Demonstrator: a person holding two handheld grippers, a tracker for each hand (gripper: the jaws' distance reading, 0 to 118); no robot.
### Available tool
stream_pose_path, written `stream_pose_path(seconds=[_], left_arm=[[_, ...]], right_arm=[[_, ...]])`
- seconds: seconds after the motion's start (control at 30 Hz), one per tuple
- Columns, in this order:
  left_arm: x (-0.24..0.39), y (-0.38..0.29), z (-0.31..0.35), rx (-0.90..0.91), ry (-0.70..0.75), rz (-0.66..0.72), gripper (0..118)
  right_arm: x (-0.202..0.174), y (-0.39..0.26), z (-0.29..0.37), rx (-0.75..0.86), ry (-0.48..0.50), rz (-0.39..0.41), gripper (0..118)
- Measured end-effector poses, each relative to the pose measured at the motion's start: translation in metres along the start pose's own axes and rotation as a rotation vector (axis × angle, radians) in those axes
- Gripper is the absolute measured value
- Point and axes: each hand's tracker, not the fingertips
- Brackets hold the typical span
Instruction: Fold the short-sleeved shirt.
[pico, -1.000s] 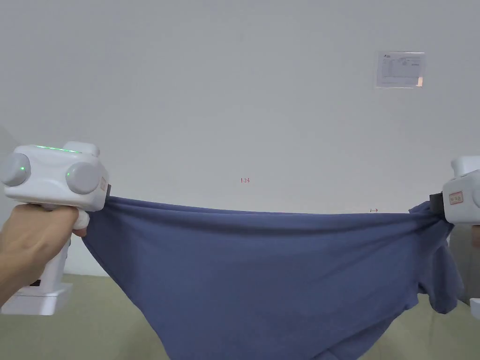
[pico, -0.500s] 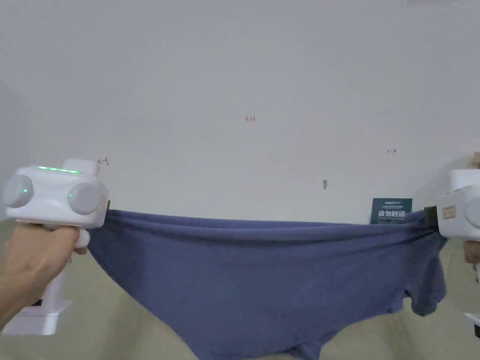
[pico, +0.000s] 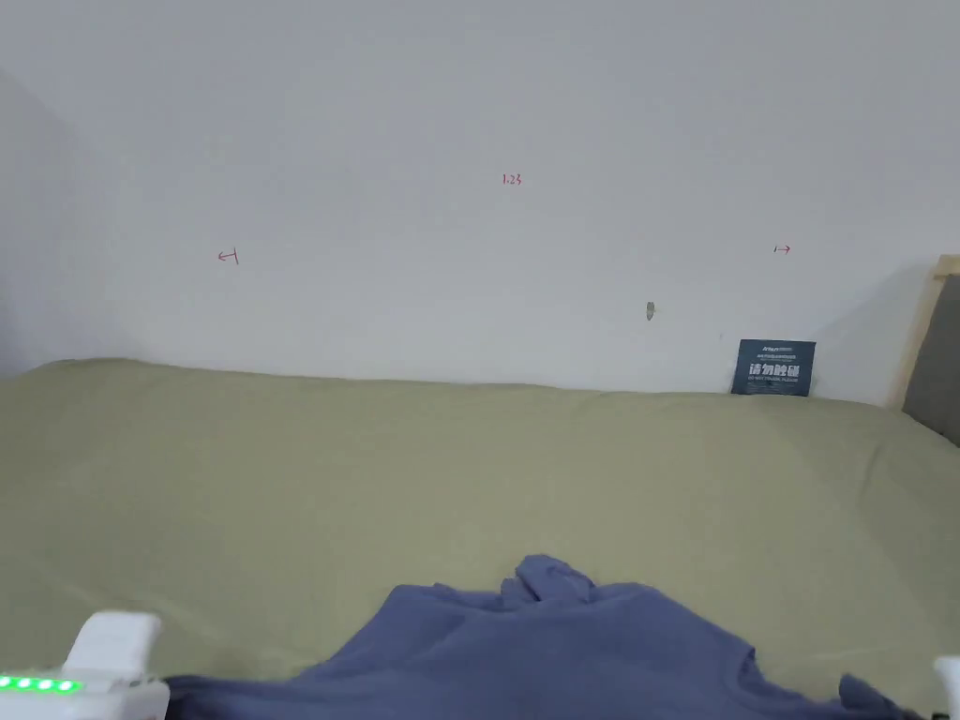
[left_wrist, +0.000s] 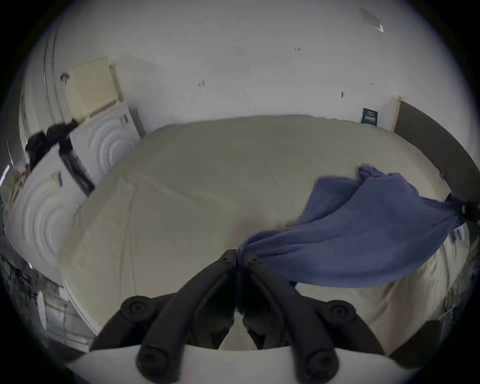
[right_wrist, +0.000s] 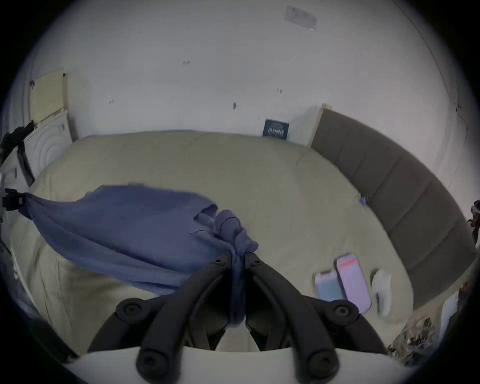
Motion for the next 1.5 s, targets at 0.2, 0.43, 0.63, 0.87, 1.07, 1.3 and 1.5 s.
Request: stream_pose_path(seconds=[0.2, 0.43, 0.63, 0.87, 1.07, 1.3, 1.5], left_arm=[[-0.015, -0.072, 0.031, -0.046, -0.025, 0.008, 4], [-0.024, -0.099, 0.033, -0.097, -0.057, 0.052, 4], [-0.027, -0.103, 0.030, -0.060, -0.130, 0.047, 77], [-0.030, -0.098, 0.044, -0.027, -0.105, 0.105, 109], [-0.031, -0.096, 0.065, 0.034, -0.068, 0.102, 1], [-0.045, -0.097, 0.064, -0.021, -0.127, 0.085, 8], [-0.043, -0.098, 0.014, -0.143, -0.106, 0.038, 117]], right_arm=[[0.009, -0.071, 0.042, -0.028, 0.028, -0.084, 8], [0.010, -0.104, 0.049, -0.064, 0.024, -0.101, 8], [0.005, -0.101, 0.050, -0.047, 0.023, -0.104, 103], [-0.025, -0.088, 0.066, 0.004, 0.058, -0.043, 113], [-0.060, -0.081, 0.091, 0.092, 0.083, -0.019, 0], [-0.080, -0.081, 0.093, 0.098, 0.148, 0.023, 0], [-0.092, -0.085, 0.086, 0.055, 0.171, 0.052, 0]])
